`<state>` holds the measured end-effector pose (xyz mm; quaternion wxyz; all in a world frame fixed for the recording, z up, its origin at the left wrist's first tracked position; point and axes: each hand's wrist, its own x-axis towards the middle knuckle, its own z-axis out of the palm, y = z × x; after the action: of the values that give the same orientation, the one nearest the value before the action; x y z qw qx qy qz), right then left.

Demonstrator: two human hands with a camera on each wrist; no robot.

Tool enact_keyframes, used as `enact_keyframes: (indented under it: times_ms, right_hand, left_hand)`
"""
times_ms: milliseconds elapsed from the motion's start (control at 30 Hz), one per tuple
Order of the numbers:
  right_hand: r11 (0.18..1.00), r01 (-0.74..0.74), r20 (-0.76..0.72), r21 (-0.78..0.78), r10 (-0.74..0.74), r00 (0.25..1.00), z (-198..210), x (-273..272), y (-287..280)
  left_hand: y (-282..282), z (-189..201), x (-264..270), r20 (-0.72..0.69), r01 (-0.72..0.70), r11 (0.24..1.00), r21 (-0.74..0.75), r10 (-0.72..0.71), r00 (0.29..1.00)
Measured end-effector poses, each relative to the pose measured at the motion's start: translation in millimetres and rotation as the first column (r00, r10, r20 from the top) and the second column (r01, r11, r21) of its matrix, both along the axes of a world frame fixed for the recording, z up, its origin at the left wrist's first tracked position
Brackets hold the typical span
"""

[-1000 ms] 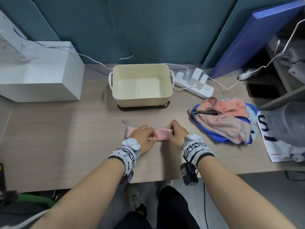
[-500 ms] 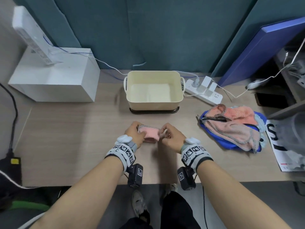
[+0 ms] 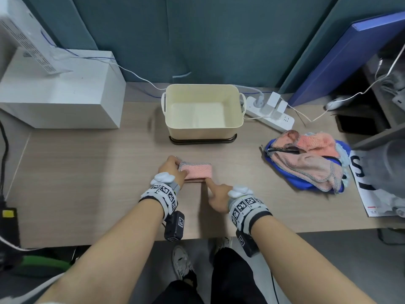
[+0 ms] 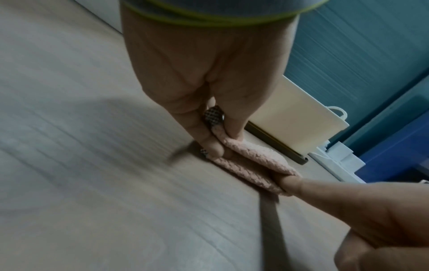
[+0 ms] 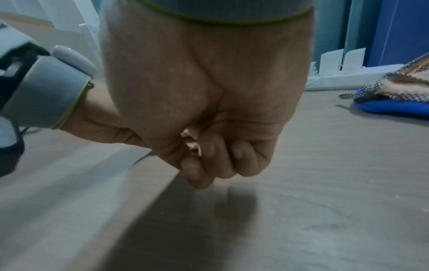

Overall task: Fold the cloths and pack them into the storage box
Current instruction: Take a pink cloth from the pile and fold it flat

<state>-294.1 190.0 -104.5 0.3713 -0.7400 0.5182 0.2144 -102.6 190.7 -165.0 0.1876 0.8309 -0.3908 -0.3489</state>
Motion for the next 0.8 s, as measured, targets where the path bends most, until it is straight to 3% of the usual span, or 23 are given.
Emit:
enact_keyframes:
  times_ms: [67, 267, 400, 500, 633, 800]
  right_hand:
    - [1.0, 0.008, -0.047, 0.022, -0.006, 0.999, -5.1, -2.5, 3.9]
    - [0.993, 0.032, 0.015, 0.114, -0.034, 0.999, 2.2, -7.6, 3.4]
    - [0.964, 0.258, 0.227, 0.058, -0.264, 0.937, 12.9, -17.3, -12.7]
    - [0.924, 0.38, 0.275, -0.051, -0.352, 0.894, 9.3, -17.7, -24.8]
    - [0.868, 0.495, 0.24, -0.035, -0.474, 0.847, -12.0, -4.8, -35.2]
    - [0.886, 0.449, 0.119, -0.116, -0.436, 0.892, -38.3, 8.9, -35.1]
  left_hand:
    - [-1.9, 4.1, -1.2, 0.018, 0.026, 1.0, 0.018, -0.026, 0.999]
    - [1.5, 16.5, -6.8, 0.049, 0.071, 0.997, 0.036, -0.073, 0.996]
    - [5.4, 20.0, -3.4, 0.027, 0.093, 0.996, -0.012, -0.092, 0.995]
    - [10.3, 13.9, 4.8, -0.005, 0.085, 0.995, -0.059, -0.085, 0.996]
    - [12.9, 6.0, 11.0, -0.022, 0.079, 0.991, -0.106, -0.082, 0.996]
    - [11.2, -4.3, 12.9, 0.076, 0.12, 0.986, -0.12, -0.111, 0.991]
